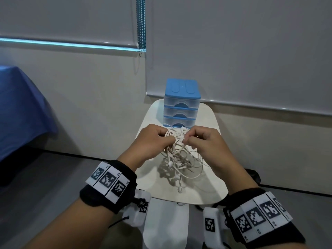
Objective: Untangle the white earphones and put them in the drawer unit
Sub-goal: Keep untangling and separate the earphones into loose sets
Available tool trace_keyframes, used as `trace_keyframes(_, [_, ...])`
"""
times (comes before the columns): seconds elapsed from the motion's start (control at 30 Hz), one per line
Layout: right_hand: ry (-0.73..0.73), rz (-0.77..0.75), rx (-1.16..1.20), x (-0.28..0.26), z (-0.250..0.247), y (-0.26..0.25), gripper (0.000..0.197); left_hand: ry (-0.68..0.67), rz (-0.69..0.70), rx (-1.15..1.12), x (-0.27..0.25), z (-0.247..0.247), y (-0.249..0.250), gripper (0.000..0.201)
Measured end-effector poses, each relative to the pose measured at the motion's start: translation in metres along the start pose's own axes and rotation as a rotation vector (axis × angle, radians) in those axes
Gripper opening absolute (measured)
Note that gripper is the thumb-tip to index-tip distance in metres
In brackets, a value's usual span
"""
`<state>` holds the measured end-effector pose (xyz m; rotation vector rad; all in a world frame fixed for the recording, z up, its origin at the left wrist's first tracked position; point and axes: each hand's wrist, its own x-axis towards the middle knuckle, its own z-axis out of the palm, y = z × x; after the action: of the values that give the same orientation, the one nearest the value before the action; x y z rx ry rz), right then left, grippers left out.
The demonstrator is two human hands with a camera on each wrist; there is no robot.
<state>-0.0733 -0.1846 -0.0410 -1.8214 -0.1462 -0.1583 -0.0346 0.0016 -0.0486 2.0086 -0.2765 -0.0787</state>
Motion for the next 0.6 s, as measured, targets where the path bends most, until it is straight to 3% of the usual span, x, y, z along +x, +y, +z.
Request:
trace_keyframes(0.07, [-0.003,-0.012,0.096,0.000,0.000,-0.001,0.014,0.041,0.031,-0.026,0.001,0.000,0.001,0.012])
trace_keyframes(0.2, [-0.010,-0.028,0.191,0.005,-0.003,-0.003,0.013,-0.034,0.155,-0.059,-0.001,0.001,0.009,0.044])
trace_keyframes(0.3, [-0.017,-0.053,0.235,0.008,-0.008,-0.005,0.011,-0.129,0.239,0.019,-0.002,0.002,0.010,0.036])
trace_keyframes(0.37, [-0.026,-0.043,0.296,0.009,-0.012,-0.005,0.011,-0.133,0.217,0.069,-0.001,0.003,0.010,0.023])
trace_keyframes(0.5, [-0.090,0.032,0.506,0.011,-0.020,-0.009,0.003,-0.104,0.134,0.130,0.001,0.002,0.004,0.024])
trace_keyframes(0.6, [-0.169,-0.008,0.219,0.010,-0.022,-0.010,0.016,-0.075,0.078,0.107,0.002,0.000,0.001,0.023])
